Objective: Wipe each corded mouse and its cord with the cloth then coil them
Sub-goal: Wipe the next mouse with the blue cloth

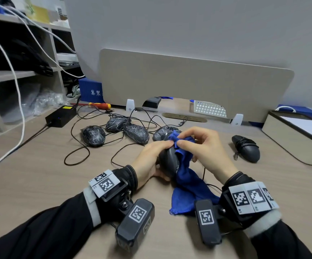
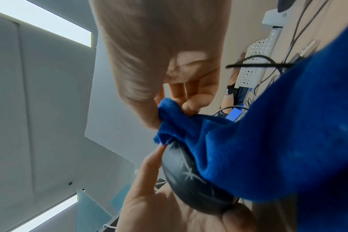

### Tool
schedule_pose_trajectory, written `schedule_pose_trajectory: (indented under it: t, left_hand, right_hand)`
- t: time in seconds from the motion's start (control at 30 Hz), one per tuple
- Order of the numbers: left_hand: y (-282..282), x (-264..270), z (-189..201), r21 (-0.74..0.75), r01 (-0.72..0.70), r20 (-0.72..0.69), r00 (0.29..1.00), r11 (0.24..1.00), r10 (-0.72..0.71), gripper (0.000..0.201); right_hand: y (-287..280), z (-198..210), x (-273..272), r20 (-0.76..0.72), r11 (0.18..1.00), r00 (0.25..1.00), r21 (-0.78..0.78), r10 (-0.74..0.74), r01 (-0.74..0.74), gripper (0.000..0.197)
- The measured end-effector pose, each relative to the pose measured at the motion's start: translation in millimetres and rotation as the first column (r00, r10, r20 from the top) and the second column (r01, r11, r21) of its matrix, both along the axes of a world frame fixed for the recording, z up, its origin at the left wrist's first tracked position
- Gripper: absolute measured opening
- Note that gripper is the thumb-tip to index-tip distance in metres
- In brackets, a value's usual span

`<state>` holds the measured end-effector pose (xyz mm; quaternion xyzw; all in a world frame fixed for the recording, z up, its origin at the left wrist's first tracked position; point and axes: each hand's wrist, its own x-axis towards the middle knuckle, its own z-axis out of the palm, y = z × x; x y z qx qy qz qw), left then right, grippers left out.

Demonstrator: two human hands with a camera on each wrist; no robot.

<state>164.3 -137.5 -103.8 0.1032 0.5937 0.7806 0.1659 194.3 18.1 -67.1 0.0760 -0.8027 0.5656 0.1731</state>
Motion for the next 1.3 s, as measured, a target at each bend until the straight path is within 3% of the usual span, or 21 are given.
schedule_pose_trajectory:
  t: [0.13, 0.3, 0.5, 0.6, 0.7, 0.9, 1.13, 1.3]
  left_hand:
    - [1.1, 1.7, -1.7, -0.048, 0.083, -0.012, 0.996, 0.995, -0.084, 0.019]
    - [-0.9, -2.8, -1.7, 0.022, -0.029, 0.036, 0.999, 0.999, 0.029, 0.043]
    - [-0.9, -2.6, -1.8, 0.055, 0.044, 0.092, 0.995, 0.998, -0.049, 0.033]
    - [-3.6, -3.4, -1.4, 0.084, -0.024, 0.102, 0.995, 0.996, 0.015, 0.019]
    - [-5.0, -4.5, 0.3, 0.077, -0.046, 0.123, 0.992, 0.996, 0.037, 0.021]
    - [-2.8, -6.0, -2.3, 0.098, -0.024, 0.116, 0.993, 0.995, 0.012, 0.033]
    - [-9.6, -15.9, 1.9, 0.247, -0.252, 0.269, 0.945, 0.936, 0.183, 0.028]
    - [-6.2, -10.7, 1.2, 0.195, -0.132, 0.205, 0.974, 0.972, 0.091, 0.040]
  right_hand:
    - [2.2, -1.4, -1.2, -0.037, 0.995, 0.995, -0.045, -0.090, 0.089, 0.014]
    - [-1.6, 0.1, 0.7, 0.035, 0.998, 0.999, 0.061, 0.009, -0.012, 0.009]
    - [-2.1, 0.0, 1.4, -0.005, 0.999, 1.000, 0.036, -0.018, 0.019, 0.008]
    - [-2.7, 1.0, 4.6, 0.051, 0.989, 0.997, 0.133, 0.061, -0.067, 0.017]
    - [-2.7, 3.4, 6.8, 0.139, 0.965, 0.984, 0.224, 0.110, -0.140, 0.024]
    - [-7.2, 2.5, 4.2, 0.064, 0.994, 0.994, 0.057, 0.085, -0.089, 0.014]
    - [-4.1, 2.4, 7.8, 0.209, 0.954, 0.965, 0.223, 0.156, -0.202, 0.021]
    - [-5.5, 4.6, 6.8, 0.040, 0.994, 0.994, 0.044, 0.097, -0.099, 0.016]
